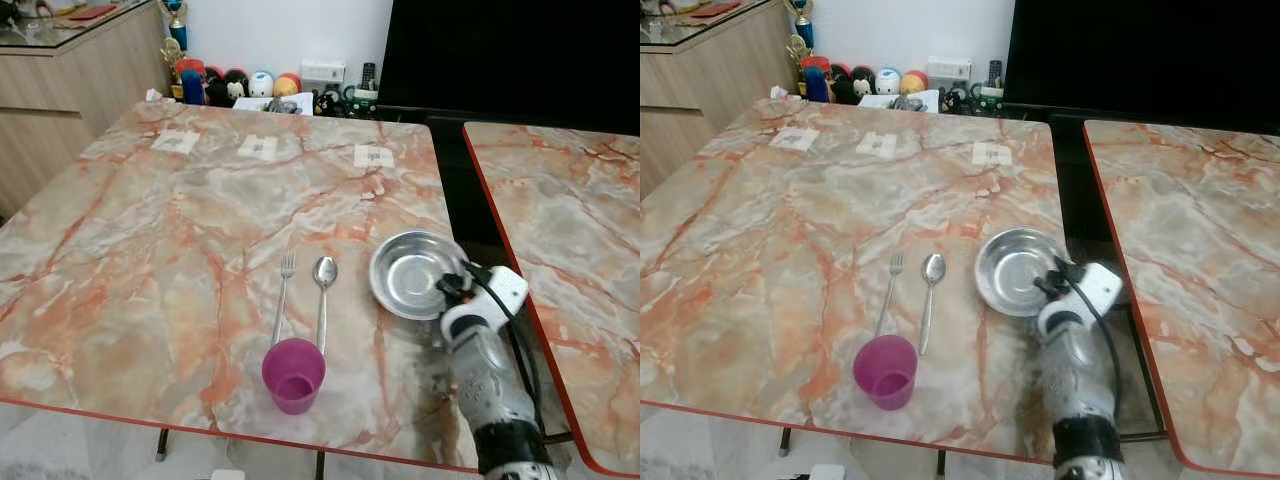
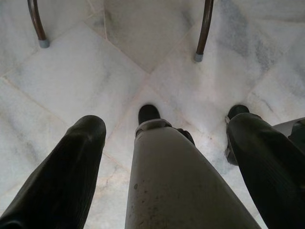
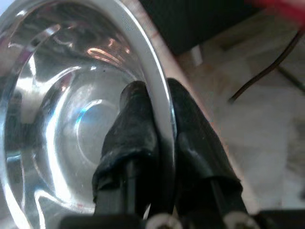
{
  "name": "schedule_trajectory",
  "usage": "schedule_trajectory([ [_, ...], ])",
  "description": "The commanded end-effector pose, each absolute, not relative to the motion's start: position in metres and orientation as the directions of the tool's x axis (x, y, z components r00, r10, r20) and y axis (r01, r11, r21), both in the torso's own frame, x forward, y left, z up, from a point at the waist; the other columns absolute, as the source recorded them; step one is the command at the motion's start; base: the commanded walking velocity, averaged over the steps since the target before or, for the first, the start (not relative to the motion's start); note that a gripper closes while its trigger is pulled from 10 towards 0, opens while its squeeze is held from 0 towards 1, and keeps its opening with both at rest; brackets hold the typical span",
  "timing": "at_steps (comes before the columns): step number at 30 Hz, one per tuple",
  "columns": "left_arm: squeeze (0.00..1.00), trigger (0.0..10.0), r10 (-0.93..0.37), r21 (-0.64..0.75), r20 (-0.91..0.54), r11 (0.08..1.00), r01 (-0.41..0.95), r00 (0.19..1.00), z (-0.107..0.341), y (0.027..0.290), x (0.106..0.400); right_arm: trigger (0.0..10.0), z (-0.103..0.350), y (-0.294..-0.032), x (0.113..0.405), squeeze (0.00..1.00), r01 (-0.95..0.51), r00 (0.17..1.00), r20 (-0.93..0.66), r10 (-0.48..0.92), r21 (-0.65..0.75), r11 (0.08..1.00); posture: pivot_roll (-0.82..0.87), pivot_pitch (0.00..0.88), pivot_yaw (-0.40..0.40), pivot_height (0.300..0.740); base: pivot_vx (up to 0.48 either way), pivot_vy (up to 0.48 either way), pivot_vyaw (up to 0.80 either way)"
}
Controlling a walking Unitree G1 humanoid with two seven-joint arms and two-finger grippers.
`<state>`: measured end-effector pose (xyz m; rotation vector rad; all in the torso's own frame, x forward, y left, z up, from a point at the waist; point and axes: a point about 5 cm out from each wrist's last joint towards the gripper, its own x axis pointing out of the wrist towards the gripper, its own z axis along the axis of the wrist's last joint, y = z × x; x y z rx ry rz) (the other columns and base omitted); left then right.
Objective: Setting the table
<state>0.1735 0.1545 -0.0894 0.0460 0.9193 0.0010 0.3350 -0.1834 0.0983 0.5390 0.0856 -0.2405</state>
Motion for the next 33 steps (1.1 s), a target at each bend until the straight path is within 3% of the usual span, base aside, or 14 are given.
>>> schedule_trajectory([
  [1,0.00,10.0,0.017,0.053,-0.818,0.997,0.047,0.575,-0.094,0.153,0.163,0.0,0.112,-0.187,0.331,0.00,0.227,0.972,-0.057,-0.228,0.471,0.853,0.01,0.097,-0.048,0.740,0.000,0.000,0.00],
  [2,0.00,10.0,0.021,0.055,-0.817,0.998,0.042,0.576,-0.094,0.153,0.163,1.7,0.113,-0.188,0.328,0.00,0.217,0.974,-0.036,-0.226,0.454,0.864,0.01,0.097,-0.048,0.740,0.000,0.000,0.00],
  [3,0.00,10.0,0.025,0.055,-0.816,0.998,0.035,0.577,-0.094,0.154,0.163,2.6,0.115,-0.188,0.326,0.00,0.206,0.975,-0.017,-0.222,0.441,0.873,0.01,0.099,-0.047,0.740,0.000,0.000,0.00],
  [4,0.00,10.0,0.037,0.060,-0.815,0.998,0.020,0.579,-0.094,0.157,0.163,10.0,0.118,-0.187,0.321,0.00,0.183,0.978,0.019,-0.210,0.417,0.890,0.01,0.098,-0.046,0.740,0.000,0.000,0.00],
  [18,0.00,10.0,0.130,0.103,-0.781,0.992,-0.079,0.610,-0.092,0.186,0.159,10.0,0.126,-0.186,0.312,0.00,0.119,0.981,0.103,-0.167,0.363,0.924,0.01,0.079,-0.046,0.740,0.000,0.000,0.00],
  [19,0.00,10.0,0.137,0.105,-0.772,0.991,-0.088,0.620,-0.090,0.197,0.158,10.0,0.126,-0.185,0.312,0.00,0.119,0.980,0.104,-0.168,0.366,0.923,0.01,0.079,-0.046,0.740,0.000,0.000,0.00],
  [20,0.00,10.0,0.155,0.113,-0.752,0.988,-0.106,0.641,-0.083,0.232,0.155,10.0,0.126,-0.182,0.311,0.00,0.117,0.981,0.103,-0.166,0.372,0.921,0.01,0.061,-0.043,0.740,0.000,0.000,0.00],
  [23,0.00,10.0,0.154,0.115,-0.746,0.988,-0.103,0.647,-0.081,0.241,0.155,10.0,0.126,-0.181,0.311,0.00,0.118,0.981,0.103,-0.168,0.377,0.919,0.01,0.053,-0.043,0.740,0.000,0.000,0.00],
  [33,0.00,10.0,0.138,0.093,-0.726,0.990,-0.102,0.674,-0.078,0.237,0.162,10.0,0.130,-0.188,0.314,0.00,0.117,0.978,0.121,-0.169,0.351,0.929,0.01,0.017,-0.048,0.740,0.000,0.000,0.00],
])
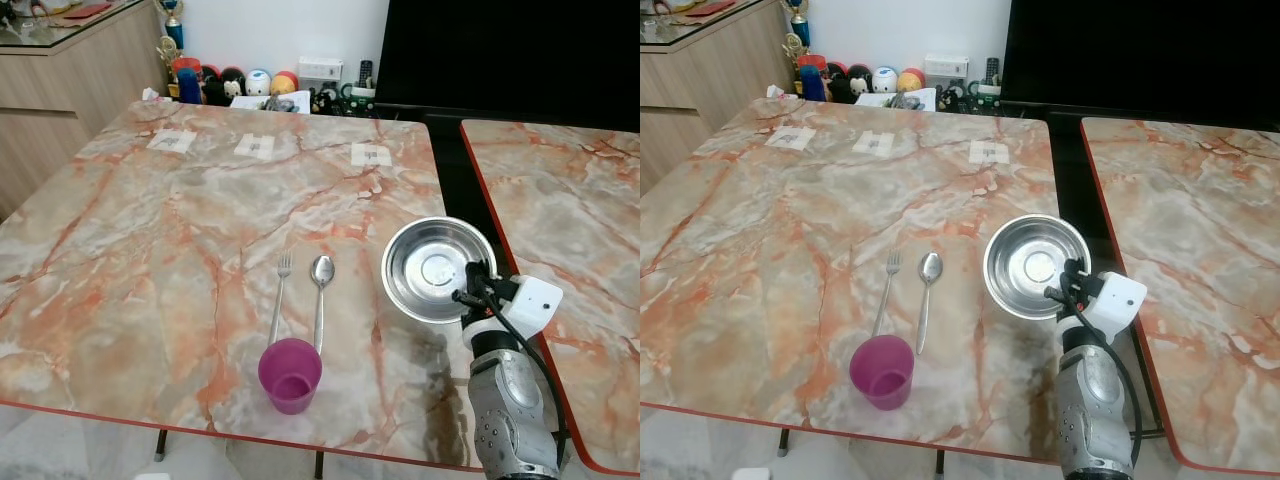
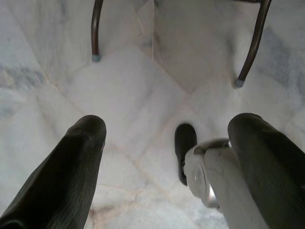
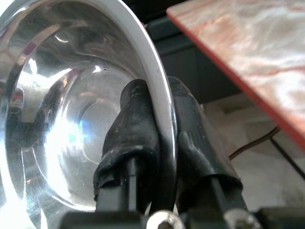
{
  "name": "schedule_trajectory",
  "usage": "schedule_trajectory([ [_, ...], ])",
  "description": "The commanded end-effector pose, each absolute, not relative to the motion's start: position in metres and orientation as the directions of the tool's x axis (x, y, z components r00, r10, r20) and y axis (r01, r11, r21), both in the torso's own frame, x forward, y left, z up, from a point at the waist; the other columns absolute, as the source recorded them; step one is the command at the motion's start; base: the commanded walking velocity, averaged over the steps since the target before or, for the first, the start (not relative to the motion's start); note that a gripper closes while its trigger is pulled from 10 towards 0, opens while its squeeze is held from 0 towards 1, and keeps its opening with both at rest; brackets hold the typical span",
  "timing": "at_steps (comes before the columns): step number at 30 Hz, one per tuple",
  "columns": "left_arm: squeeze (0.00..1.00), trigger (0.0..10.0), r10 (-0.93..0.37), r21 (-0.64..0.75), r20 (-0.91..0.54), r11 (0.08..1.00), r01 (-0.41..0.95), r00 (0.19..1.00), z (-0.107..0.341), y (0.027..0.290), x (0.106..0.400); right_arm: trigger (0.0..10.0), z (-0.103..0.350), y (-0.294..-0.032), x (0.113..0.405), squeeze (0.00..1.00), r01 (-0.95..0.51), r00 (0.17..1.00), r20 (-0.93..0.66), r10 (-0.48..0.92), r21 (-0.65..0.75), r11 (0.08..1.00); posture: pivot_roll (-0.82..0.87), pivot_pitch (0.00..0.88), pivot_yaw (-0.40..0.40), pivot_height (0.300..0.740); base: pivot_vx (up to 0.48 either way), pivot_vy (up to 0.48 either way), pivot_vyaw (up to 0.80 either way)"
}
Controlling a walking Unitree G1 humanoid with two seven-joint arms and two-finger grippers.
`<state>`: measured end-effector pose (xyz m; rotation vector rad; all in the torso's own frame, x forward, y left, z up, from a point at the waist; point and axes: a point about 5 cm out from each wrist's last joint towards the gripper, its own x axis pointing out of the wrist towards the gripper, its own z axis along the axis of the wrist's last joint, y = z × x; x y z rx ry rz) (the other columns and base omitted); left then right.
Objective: Setting the table
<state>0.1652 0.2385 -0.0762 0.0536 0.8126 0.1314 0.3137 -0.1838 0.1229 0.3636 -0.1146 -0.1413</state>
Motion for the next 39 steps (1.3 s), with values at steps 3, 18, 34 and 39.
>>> schedule_trajectory([
  [3,0.00,10.0,0.117,0.072,-0.723,0.993,-0.094,0.680,-0.0787,0.2322,0.1626,10.0,0.1306,-0.1890,0.3141,0.00,0.124,0.976,0.126,-0.178,0.352,0.928,0.01,0.012,-0.048,0.740,0.000,0.000,0.00],
  [18,0.00,10.0,0.103,0.066,-0.735,0.995,-0.081,0.670,-0.0807,0.2298,0.1600,10.0,0.1271,-0.1836,0.3128,0.00,0.134,0.973,0.125,-0.195,0.380,0.915,0.01,0.006,-0.014,0.740,0.000,0.000,0.00],
  [34,0.00,10.0,0.104,0.074,-0.741,0.995,-0.074,0.663,-0.0795,0.2350,0.1610,10.0,0.1270,-0.1844,0.3119,0.00,0.169,0.959,0.137,-0.247,0.422,0.891,0.02,0.040,0.008,0.740,0.000,0.000,0.00],
  [39,0.00,10.0,0.106,0.072,-0.742,0.994,-0.078,0.662,-0.0795,0.2349,0.1612,10.0,0.1276,-0.1835,0.3134,0.00,0.167,0.960,0.137,-0.245,0.423,0.891,0.02,0.048,0.001,0.740,0.000,0.000,0.00],
])
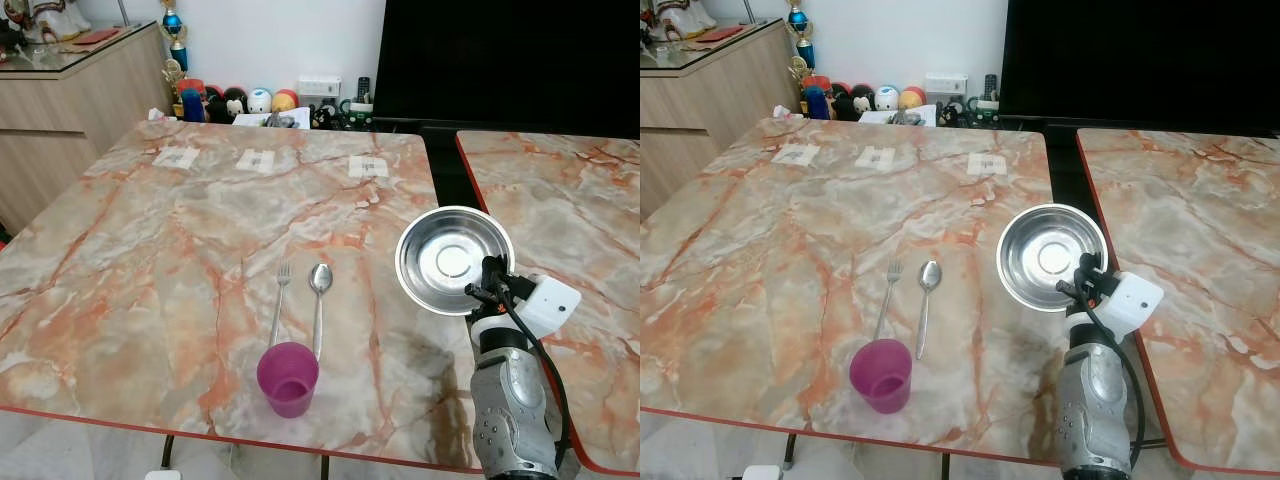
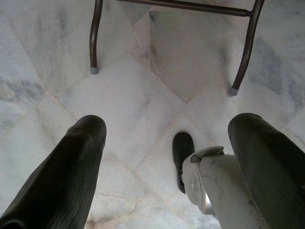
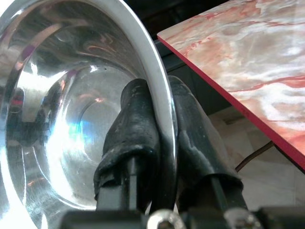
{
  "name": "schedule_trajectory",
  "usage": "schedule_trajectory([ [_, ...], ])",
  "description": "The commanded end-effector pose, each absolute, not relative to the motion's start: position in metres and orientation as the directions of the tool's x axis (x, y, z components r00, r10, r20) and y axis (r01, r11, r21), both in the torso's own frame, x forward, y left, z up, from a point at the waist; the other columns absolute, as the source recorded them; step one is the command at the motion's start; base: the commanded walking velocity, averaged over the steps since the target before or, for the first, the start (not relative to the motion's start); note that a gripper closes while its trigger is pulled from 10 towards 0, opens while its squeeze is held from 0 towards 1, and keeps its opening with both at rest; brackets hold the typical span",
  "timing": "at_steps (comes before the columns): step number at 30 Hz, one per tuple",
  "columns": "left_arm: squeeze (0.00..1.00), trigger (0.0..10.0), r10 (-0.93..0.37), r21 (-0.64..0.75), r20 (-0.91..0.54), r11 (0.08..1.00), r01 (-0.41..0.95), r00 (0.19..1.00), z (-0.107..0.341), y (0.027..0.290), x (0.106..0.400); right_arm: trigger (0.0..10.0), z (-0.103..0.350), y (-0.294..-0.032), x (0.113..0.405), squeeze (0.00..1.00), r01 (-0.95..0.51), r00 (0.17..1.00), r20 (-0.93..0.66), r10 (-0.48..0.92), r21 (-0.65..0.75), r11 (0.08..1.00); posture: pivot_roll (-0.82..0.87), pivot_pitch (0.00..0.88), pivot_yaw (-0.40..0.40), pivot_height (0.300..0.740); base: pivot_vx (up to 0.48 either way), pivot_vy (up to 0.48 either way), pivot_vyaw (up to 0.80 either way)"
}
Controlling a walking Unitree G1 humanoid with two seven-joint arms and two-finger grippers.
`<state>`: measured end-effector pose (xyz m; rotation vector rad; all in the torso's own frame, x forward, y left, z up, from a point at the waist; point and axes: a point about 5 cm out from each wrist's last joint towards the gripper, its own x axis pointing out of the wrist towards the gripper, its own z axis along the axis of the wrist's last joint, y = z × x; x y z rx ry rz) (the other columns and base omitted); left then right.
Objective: Setting the table
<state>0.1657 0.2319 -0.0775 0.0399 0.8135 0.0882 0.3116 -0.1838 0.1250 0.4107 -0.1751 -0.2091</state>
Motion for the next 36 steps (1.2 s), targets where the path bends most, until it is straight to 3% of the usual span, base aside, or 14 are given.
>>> schedule_trajectory([
  [1,0.00,10.0,0.106,0.072,-0.742,0.994,-0.079,0.662,-0.0796,0.2348,0.1612,10.0,0.1279,-0.1834,0.3139,0.00,0.166,0.960,0.138,-0.245,0.423,0.891,0.02,0.048,0.001,0.740,0.000,0.000,0.00],
  [25,0.00,10.0,0.094,0.054,-0.740,0.995,-0.080,0.666,-0.0820,0.2273,0.1587,10.0,0.1257,-0.1808,0.3142,0.00,0.163,0.966,0.120,-0.231,0.413,0.896,0.02,0.076,-0.013,0.740,0.000,0.000,0.00],
  [36,0.00,10.0,0.091,0.050,-0.741,0.996,-0.080,0.666,-0.0825,0.2261,0.1578,10.0,0.1257,-0.1807,0.3147,0.00,0.162,0.966,0.117,-0.229,0.412,0.897,0.02,0.080,-0.015,0.740,-0.246,0.000,0.00],
])
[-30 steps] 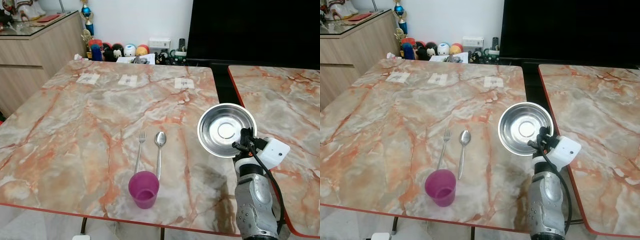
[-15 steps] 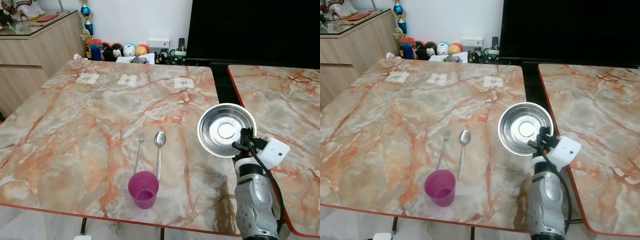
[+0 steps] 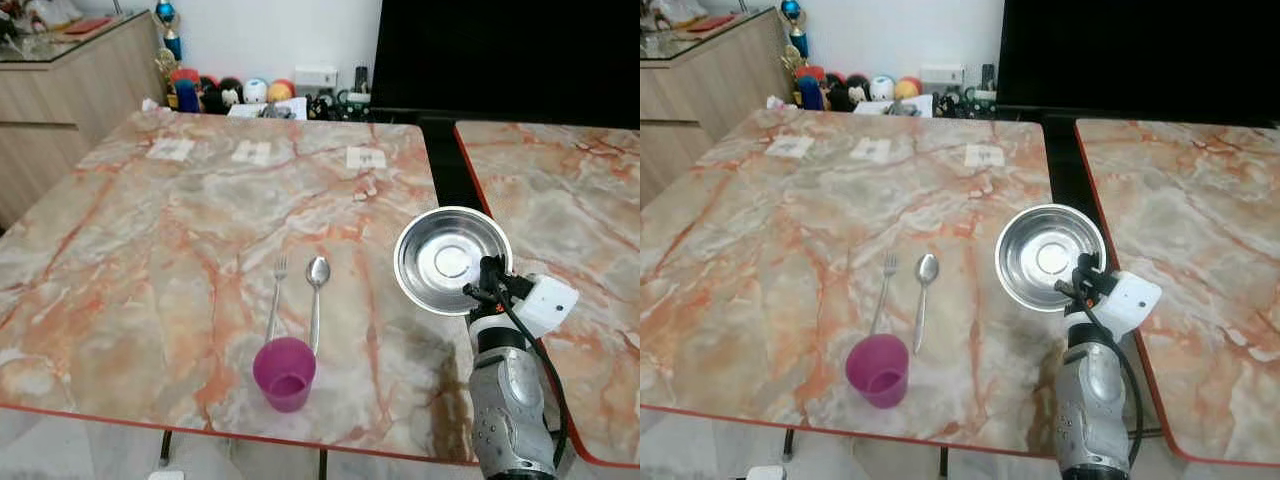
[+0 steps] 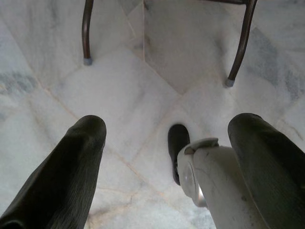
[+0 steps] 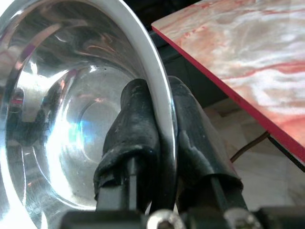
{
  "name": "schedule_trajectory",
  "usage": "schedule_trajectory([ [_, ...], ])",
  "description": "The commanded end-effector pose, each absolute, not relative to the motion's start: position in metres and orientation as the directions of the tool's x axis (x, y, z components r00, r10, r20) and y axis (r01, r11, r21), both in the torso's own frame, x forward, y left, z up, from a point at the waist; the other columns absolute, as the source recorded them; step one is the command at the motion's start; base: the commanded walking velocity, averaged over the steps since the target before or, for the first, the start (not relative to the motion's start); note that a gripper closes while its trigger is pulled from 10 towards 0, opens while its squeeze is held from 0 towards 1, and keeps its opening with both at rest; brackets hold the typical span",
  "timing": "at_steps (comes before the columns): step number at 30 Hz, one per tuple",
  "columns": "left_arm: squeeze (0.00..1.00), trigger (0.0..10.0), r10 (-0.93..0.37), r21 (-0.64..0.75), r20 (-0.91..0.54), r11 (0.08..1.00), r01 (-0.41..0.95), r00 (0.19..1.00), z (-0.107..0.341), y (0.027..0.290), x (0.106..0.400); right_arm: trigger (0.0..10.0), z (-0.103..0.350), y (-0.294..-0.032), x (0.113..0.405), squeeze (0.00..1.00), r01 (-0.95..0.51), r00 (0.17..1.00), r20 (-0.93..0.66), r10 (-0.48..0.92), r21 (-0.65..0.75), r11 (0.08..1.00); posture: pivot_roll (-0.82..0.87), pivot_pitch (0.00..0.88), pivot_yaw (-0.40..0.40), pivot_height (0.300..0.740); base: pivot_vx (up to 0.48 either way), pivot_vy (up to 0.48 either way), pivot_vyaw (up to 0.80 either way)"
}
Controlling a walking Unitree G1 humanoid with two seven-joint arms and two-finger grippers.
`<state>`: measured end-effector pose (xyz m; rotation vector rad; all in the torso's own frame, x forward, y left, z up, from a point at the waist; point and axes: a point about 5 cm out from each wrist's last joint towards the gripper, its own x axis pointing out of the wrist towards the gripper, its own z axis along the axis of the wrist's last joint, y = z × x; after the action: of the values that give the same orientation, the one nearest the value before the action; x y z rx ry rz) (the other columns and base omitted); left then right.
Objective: Setting the table
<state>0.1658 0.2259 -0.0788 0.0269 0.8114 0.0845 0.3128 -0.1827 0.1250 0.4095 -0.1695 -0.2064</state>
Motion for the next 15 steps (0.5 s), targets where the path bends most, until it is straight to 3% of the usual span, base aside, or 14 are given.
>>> schedule_trajectory([
  [1,0.00,10.0,0.091,0.050,-0.741,0.996,-0.080,0.666,-0.0825,0.2261,0.1578,10.0,0.1258,-0.1808,0.3147,0.00,0.162,0.966,0.117,-0.229,0.411,0.897,0.02,0.080,-0.015,0.740,-0.277,0.000,0.00],
  [12,0.00,10.0,0.091,0.051,-0.740,0.996,-0.080,0.667,-0.0824,0.2257,0.1584,10.0,0.1259,-0.1810,0.3155,0.00,0.164,0.966,0.116,-0.230,0.412,0.896,0.02,0.081,-0.017,0.740,-0.273,0.000,0.00],
  [15,0.00,10.0,0.093,0.054,-0.740,0.995,-0.079,0.666,-0.0824,0.2259,0.1585,10.0,0.1260,-0.1810,0.3157,0.00,0.164,0.966,0.116,-0.230,0.412,0.896,0.02,0.081,-0.016,0.740,0.000,0.000,0.00],
])
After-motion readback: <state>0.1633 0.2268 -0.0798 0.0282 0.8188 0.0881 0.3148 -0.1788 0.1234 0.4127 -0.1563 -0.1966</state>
